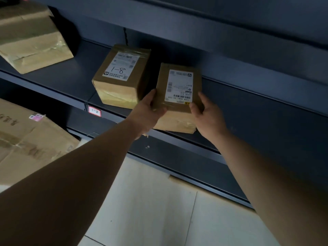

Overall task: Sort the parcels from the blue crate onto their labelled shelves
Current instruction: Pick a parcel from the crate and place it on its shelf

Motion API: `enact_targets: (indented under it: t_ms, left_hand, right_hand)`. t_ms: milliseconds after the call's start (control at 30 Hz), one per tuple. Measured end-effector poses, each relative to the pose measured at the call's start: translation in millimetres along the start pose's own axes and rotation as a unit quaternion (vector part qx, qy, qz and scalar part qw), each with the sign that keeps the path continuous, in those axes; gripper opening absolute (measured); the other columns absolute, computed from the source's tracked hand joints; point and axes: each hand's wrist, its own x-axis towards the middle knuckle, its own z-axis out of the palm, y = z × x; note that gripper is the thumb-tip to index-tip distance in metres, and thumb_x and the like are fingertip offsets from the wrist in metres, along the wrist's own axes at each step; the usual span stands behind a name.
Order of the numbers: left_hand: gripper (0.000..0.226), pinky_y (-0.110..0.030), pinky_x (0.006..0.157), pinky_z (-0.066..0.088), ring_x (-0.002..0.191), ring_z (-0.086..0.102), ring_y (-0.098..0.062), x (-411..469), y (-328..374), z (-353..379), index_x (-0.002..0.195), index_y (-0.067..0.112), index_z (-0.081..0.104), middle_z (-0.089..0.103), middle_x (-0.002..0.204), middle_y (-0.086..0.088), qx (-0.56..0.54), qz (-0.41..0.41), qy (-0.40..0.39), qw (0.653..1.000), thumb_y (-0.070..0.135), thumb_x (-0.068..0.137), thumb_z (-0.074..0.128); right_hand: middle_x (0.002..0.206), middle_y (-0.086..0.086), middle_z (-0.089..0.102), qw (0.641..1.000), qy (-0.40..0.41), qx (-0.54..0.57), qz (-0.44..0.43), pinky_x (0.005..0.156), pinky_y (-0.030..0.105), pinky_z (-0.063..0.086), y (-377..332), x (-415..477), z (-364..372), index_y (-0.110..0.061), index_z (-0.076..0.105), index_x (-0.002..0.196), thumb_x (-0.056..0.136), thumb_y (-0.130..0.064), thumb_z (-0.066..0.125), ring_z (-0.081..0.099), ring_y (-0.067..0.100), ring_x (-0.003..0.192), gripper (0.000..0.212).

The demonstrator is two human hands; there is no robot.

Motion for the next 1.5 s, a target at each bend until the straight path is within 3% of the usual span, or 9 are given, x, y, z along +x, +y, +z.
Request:
enact_targets:
  t_ms: [233,333,433,533,600,667,800,1067,1500]
  left_hand:
    - [0.068,-0.021,0.093,0.033,0.124,0.046,-0.019,17.9,5.2,-4.5,0.152,0.029,0.017,0.046,0.142,-0.001,0.05,0.024,0.027,0.998,0.027,0.095,0.056]
    - [0.066,-0.02,0.092,0.035,0.123,0.049,-0.02,19.0,8.1,-5.8,0.151,0.026,0.022,0.048,0.141,-0.002,0.085,0.036,0.052,0.994,0.029,0.095,0.056]
    - [0.06,-0.024,0.083,0.042,0.108,0.056,-0.023,10.0,13.7,-5.1,0.149,0.02,0.029,0.055,0.134,-0.005,0.171,0.043,0.085,0.981,0.032,0.096,0.053]
    - [0.044,-0.032,0.075,0.045,0.099,0.06,-0.032,-6.6,20.4,-0.9,0.137,0.014,0.044,0.062,0.115,-0.013,0.287,0.087,0.114,0.947,0.032,0.097,0.048]
    - [0.04,-0.04,0.079,0.051,0.1,0.059,-0.035,-23.4,27.3,2.5,0.132,0.016,0.049,0.061,0.112,-0.014,0.354,0.121,0.119,0.92,0.032,0.095,0.049]
    - [0.04,-0.045,0.086,0.051,0.106,0.055,-0.035,-46.1,38.1,7.3,0.132,0.018,0.051,0.058,0.121,-0.012,0.412,0.149,0.106,0.893,0.032,0.094,0.05]
    - [0.042,-0.041,0.09,0.046,0.112,0.052,-0.031,-97.2,66.8,19.0,0.132,0.019,0.053,0.059,0.125,-0.008,0.496,0.217,0.073,0.838,0.033,0.094,0.047]
    - [0.037,-0.039,0.081,0.048,0.095,0.062,-0.033,-211.8,131.0,71.2,0.12,0.015,0.064,0.069,0.108,-0.008,0.498,0.332,-0.036,0.801,0.032,0.087,0.059]
    - [0.028,-0.041,0.068,0.049,0.078,0.061,-0.034,-479.9,211.2,242.6,0.099,0.012,0.068,0.069,0.089,-0.009,0.491,0.46,-0.192,0.714,0.031,0.084,0.054]
  right_hand:
    - [0.123,0.001,0.059,0.999,0.003,-0.035,0.01,0.068,0.016,0.045,-4.1,19.5,8.7,-0.023,0.022,0.149,0.1,-0.036,0.038,0.051,0.004,0.074,0.053]
    - [0.125,0.007,0.057,0.997,-0.011,-0.074,0.009,0.079,0.03,0.05,-6.7,26.6,9.9,-0.022,0.018,0.15,0.101,-0.036,0.033,0.059,0.016,0.09,0.053]
    - [0.141,0.012,0.041,0.993,-0.028,-0.116,0.018,0.086,0.028,0.044,-12.8,22.8,5.0,-0.019,0.014,0.15,0.102,-0.035,0.03,0.055,0.025,0.11,0.054]
    - [0.144,0.013,0.039,0.988,0.01,-0.155,-0.01,0.093,0.032,0.042,-19.9,0.1,-7.4,-0.013,0.026,0.146,0.101,-0.031,0.034,0.05,0.029,0.118,0.049]
    - [0.139,0.015,0.044,0.984,0.035,-0.173,-0.032,0.095,0.035,0.04,-22.9,-22.8,-19.0,-0.009,0.037,0.14,0.1,-0.027,0.039,0.047,0.031,0.12,0.043]
    - [0.134,0.016,0.05,0.981,0.042,-0.185,-0.041,0.096,0.035,0.039,-25.1,-49.5,-31.6,-0.007,0.043,0.136,0.098,-0.025,0.044,0.047,0.031,0.121,0.042]
    - [0.13,0.015,0.057,0.979,0.065,-0.187,-0.049,0.1,0.034,0.04,-33.3,-111.8,-60.9,-0.004,0.05,0.132,0.094,-0.022,0.052,0.052,0.03,0.119,0.041]
    - [0.11,0.013,0.067,0.959,0.121,-0.252,-0.036,0.094,0.041,0.046,-51.7,-250.4,-149.5,-0.002,0.062,0.114,0.085,-0.018,0.062,0.063,0.032,0.101,0.034]
    - [0.122,0.009,0.063,0.915,0.226,-0.278,0.186,0.103,0.04,0.039,-26.9,-583.0,-308.8,-0.008,0.06,0.122,0.087,-0.024,0.059,0.058,0.029,0.114,0.038]
